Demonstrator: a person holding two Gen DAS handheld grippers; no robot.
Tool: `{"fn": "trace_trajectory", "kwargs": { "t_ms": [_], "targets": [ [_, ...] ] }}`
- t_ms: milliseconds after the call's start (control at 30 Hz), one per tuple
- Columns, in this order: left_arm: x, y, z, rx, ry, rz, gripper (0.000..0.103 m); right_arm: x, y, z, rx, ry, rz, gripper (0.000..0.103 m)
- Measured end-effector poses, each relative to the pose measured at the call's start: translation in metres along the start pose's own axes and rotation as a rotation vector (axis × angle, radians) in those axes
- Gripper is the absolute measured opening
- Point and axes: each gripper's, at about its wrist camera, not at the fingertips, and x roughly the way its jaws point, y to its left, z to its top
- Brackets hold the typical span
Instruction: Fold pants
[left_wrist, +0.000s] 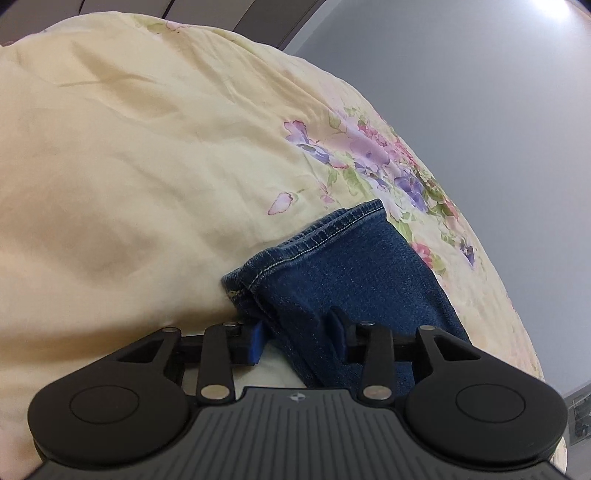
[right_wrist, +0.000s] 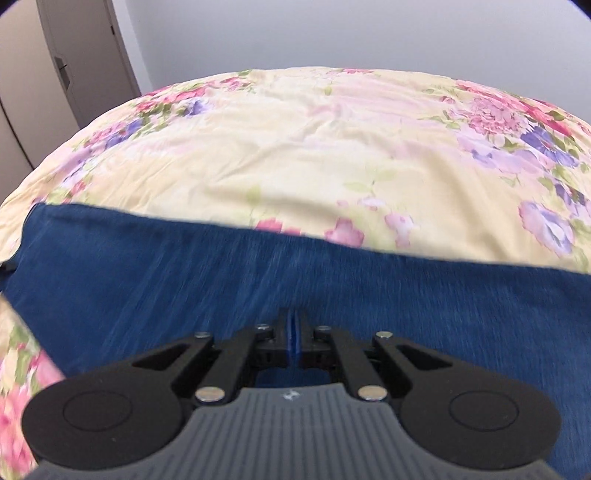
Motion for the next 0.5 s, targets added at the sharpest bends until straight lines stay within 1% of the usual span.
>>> {"fn": "trace_trajectory", "kwargs": {
  "t_ms": [67, 167, 267, 400, 433, 500],
  "targets": [
    [0.001, 0.002, -0.001, 0.001, -0.015, -0.012, 0.045, 0.018, -0.002, 0.011, 0.005, -0.003, -0.035, 0.000],
    [0.001, 0.003, -0.002, 0.002, -0.037, -0.017, 0.044, 0.039, -0.012, 0.021, 0.040, 0.007, -0.051, 0.000],
    [0.000, 0.003, -0.002, -0.025, -0.044, -0.019, 0.038, 0.050, -0.019, 0.028, 0.081, 0.010, -0.054, 0.000],
    [-0.002, 0.002, 0.002, -0.030, -0.041, -0.021, 0.025, 0.038, -0.015, 0.022, 0.086, 0.025, -0.052, 0.000],
    [-0.003, 0.002, 0.002, -0.023, -0.042, -0.020, 0.021, 0.032, -0.013, 0.018, 0.091, 0.037, -0.046, 0.000],
    [-0.005, -0.001, 0.003, -0.019, -0.043, -0.018, 0.016, 0.013, -0.008, 0.002, 0.091, 0.053, -0.022, 0.000]
  ]
}}
